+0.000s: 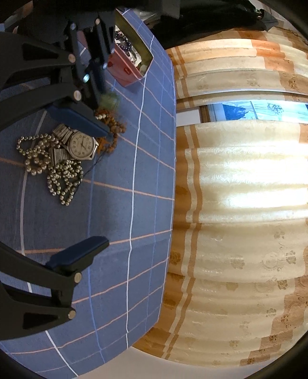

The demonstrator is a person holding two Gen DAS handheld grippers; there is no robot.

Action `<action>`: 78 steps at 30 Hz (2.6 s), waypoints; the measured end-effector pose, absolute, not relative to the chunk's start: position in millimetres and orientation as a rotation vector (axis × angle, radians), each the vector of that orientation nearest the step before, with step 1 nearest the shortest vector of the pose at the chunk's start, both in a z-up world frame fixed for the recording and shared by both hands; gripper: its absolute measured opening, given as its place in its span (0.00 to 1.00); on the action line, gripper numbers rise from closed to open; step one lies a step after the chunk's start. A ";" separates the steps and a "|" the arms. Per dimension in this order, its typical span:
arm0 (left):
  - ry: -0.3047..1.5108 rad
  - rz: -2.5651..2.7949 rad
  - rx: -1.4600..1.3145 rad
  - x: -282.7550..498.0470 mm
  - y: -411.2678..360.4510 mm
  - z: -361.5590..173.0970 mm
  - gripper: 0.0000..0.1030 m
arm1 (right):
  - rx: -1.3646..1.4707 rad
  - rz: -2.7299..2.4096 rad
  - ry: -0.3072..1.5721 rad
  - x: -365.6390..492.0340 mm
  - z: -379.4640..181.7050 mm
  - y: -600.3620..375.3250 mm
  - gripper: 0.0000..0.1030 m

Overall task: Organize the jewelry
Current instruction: 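Grasp the green jade bangle with the left tool while the right tool reaches toward the watch, then hold the green bangle with the left tool while the right tool reaches the red tassel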

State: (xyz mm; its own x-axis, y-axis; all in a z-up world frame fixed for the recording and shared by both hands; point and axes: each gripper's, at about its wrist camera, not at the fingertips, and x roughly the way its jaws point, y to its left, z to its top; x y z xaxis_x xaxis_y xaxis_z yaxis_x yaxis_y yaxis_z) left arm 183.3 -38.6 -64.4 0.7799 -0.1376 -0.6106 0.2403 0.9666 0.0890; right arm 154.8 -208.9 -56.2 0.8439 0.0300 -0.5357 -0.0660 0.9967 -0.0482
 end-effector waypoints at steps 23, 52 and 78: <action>0.467 -0.193 0.012 149.9 27.0 2.1 0.10 | -0.184 0.349 0.604 146.9 -65.1 -153.0 0.58; 0.438 -0.129 -0.085 136.9 85.1 -5.4 0.09 | -0.420 0.531 0.840 179.1 -113.4 -55.0 0.27; 0.453 -0.049 -0.094 132.9 111.4 -14.8 0.09 | -0.449 0.520 0.799 180.9 -108.5 -49.0 0.45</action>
State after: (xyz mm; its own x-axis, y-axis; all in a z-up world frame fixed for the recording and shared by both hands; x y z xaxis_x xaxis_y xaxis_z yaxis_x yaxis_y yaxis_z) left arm 132.9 111.4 -14.8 0.8979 -0.0678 -0.4349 0.0258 0.9945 -0.1018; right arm 180.9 -49.0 -108.5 0.5862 0.2654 -0.7655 -0.5924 0.7849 -0.1815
